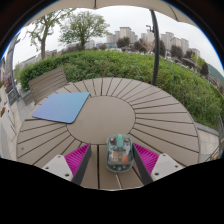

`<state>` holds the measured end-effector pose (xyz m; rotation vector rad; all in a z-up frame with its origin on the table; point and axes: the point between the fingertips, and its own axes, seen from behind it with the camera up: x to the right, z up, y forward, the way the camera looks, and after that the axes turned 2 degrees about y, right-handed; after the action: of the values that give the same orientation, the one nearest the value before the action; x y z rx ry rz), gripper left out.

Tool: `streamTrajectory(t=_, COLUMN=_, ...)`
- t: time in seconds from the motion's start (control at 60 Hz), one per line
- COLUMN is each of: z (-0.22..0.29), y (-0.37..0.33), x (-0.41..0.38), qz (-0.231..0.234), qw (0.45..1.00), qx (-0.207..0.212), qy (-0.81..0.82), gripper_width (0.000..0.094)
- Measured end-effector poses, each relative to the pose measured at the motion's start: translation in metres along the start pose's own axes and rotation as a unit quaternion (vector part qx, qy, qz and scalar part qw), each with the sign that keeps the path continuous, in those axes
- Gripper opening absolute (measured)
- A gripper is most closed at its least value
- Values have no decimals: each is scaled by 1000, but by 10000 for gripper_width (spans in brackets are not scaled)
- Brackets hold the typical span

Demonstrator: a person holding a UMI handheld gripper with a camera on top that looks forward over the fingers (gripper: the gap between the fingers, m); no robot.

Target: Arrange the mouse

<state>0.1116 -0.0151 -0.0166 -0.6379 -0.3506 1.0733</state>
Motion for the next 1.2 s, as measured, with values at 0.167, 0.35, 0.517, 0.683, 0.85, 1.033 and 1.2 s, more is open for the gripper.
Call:
streamTrajectory(t=0.167, z=3, y=1, x=-4, qz=-1, qw=999, qx=-39, qy=-34, gripper_width=375)
streamTrajectory(t=0.35, z=85, y=-4, x=-46, qz=15, qw=1000, qx=-4, qy=-17, gripper_width=375)
streamTrajectory(t=0.517, z=175, y=31, x=-132, qz=25, qw=999, qx=34, qy=25, gripper_width=374)
streamTrajectory(t=0.683, z=165, y=114, x=-212, qz=8, qw=998, qx=-2, qy=60, gripper_width=380)
streamTrajectory(t=0.85, z=125, y=160, x=-231, qz=-39, qw=998, qx=-29, qy=32, gripper_width=447)
streamTrajectory(t=1.033, z=141, y=125, x=-236, qz=-44, qw=998, qx=-27, qy=19, gripper_width=832)
streamTrajectory(t=1.2, z=155, y=28, x=-228, qz=-30, qw=999, qx=-35, qy=6, gripper_width=852)
